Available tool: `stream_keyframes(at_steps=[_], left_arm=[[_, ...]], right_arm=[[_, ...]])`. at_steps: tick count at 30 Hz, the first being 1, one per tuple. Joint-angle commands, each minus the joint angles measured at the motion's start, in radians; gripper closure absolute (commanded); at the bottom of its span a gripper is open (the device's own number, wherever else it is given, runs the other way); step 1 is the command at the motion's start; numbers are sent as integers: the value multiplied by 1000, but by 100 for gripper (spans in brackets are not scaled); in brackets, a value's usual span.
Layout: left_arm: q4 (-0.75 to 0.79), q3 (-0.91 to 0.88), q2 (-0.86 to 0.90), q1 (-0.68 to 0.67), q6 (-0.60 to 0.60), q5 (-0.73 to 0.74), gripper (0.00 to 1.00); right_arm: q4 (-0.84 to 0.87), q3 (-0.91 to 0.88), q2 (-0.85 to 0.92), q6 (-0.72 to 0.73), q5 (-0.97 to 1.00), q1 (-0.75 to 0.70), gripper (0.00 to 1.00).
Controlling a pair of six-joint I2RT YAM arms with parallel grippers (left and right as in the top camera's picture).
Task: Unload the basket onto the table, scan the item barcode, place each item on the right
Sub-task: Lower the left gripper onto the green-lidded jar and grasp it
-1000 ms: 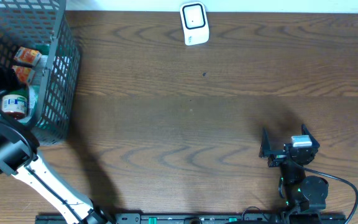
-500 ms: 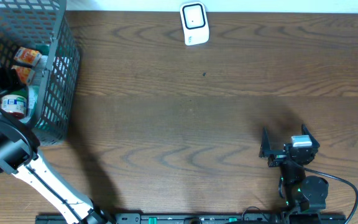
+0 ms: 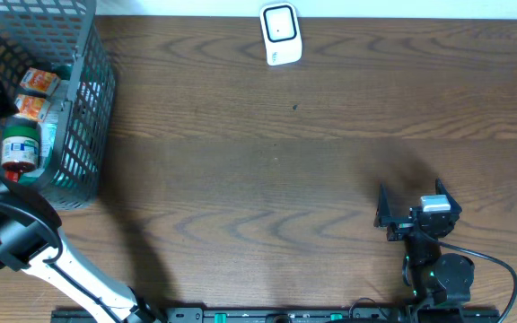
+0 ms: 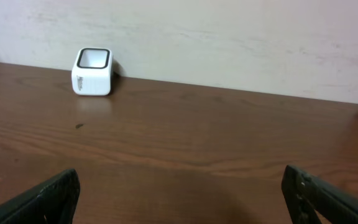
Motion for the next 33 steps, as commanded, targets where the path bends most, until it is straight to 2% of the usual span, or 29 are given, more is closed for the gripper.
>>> stream_keyframes(at_steps=[1,8,14,33], left_arm=[[-16,-24,6,-6,23,13,14],[22,-132,6,-23,60,-4,14],[65,-187,6,-43,55,-131,14],[256,-383,6,-45,56,-183,14]], right_arm=[[-4,-1,-5,-6,-4,-11,1],[-4,-1,-5,-6,-4,-11,1],[-4,-1,-5,-6,-4,-11,1],[-4,-1,-5,-6,-4,-11,1]])
